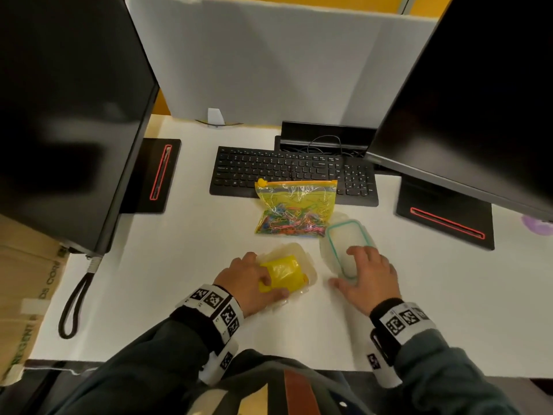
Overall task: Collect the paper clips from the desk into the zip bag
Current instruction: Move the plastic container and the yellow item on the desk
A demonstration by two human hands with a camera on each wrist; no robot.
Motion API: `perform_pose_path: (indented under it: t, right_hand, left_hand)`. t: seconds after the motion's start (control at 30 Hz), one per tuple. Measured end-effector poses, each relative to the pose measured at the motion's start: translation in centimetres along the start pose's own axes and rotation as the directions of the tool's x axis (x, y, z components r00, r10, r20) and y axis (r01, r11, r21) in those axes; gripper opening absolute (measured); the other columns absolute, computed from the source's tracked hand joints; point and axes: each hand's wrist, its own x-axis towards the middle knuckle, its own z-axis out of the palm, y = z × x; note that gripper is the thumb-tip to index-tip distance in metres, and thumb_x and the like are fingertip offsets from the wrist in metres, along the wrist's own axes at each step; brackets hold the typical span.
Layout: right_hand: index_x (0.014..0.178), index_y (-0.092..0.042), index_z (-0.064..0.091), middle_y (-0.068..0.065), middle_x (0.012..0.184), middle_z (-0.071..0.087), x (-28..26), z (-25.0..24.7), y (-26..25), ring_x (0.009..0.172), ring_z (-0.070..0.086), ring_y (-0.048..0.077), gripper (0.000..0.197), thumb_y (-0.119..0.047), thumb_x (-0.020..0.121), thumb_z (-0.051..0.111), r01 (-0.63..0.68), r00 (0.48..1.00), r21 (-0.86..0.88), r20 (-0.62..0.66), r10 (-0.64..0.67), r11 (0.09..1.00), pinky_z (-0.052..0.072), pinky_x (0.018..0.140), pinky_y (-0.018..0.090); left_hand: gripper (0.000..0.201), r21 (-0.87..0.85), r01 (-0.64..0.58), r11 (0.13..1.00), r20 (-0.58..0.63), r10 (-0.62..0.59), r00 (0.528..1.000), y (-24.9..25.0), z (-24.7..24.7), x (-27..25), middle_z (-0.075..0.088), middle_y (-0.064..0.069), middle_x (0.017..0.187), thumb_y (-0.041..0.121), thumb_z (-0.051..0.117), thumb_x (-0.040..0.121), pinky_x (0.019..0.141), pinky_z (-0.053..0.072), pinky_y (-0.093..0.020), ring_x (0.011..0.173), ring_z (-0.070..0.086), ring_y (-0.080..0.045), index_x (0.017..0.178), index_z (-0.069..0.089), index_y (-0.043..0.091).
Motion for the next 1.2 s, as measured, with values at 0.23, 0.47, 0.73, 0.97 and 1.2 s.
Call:
perform_pose_path:
  t: [0.23, 0.47, 0.73, 0.97, 1.2]
  right_hand:
    - [0.116, -0.018, 0.047, 0.010, 0.138, 0.038, 1.2, 0.8, 1.2, 0.120, 0.036, 0.035, 0.042, -0.035, 0.080, 0.059, -0.042, 0.996, -0.032, 0.072, 0.044, 0.999, 0.044, 0.092, 0.039]
    - [0.125, -0.026, 0.035, 0.009, 0.137, 0.034, 2.9, -0.7, 1.8, 0.125, 0.036, 0.032, 0.090, -0.065, 0.054, 0.074, -0.220, 0.975, 0.150, 0.055, 0.214, 0.964, 0.038, 0.104, 0.048]
    - [0.130, -0.032, 0.024, 0.011, 0.124, 0.039, 3.9, -0.2, -0.1, 0.117, 0.040, 0.034, 0.098, -0.040, 0.052, 0.084, -0.241, 0.969, 0.290, 0.125, 0.213, 0.926, 0.041, 0.097, 0.044]
    - [0.141, -0.031, 0.018, -0.001, 0.139, 0.026, 1.5, -1.0, -8.2, 0.123, 0.025, 0.012, 0.108, -0.030, 0.053, 0.081, 0.525, 0.811, 0.319, 0.094, -0.578, 0.789, 0.027, 0.105, 0.031]
    - [0.145, -0.029, 0.009, 0.013, 0.147, 0.021, 3.5, 0.5, -12.3, 0.133, 0.026, 0.032, 0.105, -0.046, 0.062, 0.072, 0.690, 0.684, 0.011, 0.318, -0.657, 0.724, 0.028, 0.110, 0.044]
  left_hand:
    - [0.059, 0.046, -0.001, 0.999, -0.072, 0.005, 0.997, -0.2, 0.2, -0.4, 0.029, -0.001, 0.129, 0.051, 0.071, 0.056, 0.088, 0.047, -0.036, 0.112, 0.040, -0.021, 0.103, 0.049, 0.022]
    - [0.041, -0.316, 0.052, 0.947, -0.321, -0.158, 0.934, -5.3, -2.2, -1.1, 0.037, 0.004, 0.114, 0.037, 0.080, 0.054, 0.088, 0.045, -0.030, 0.099, 0.052, -0.021, 0.085, 0.056, 0.025]
    - [0.046, -0.164, 0.085, 0.983, -0.201, -0.118, 0.972, -7.0, -1.2, -1.0, 0.031, 0.006, 0.129, 0.042, 0.077, 0.052, 0.093, 0.043, -0.031, 0.112, 0.046, -0.019, 0.088, 0.053, 0.029]
    - [0.049, -0.265, -0.025, 0.964, -0.149, -0.015, 0.989, -7.1, -0.7, -0.9, 0.010, 0.003, 0.151, 0.033, 0.082, 0.059, 0.110, 0.028, -0.028, 0.135, 0.027, -0.021, 0.104, 0.062, 0.030]
    - [0.076, -0.606, 0.026, 0.795, -0.132, -0.133, 0.982, -7.6, -0.3, -0.4, 0.063, 0.000, 0.105, 0.023, 0.082, 0.048, 0.075, 0.054, -0.024, 0.093, 0.062, -0.013, 0.115, 0.048, 0.011]
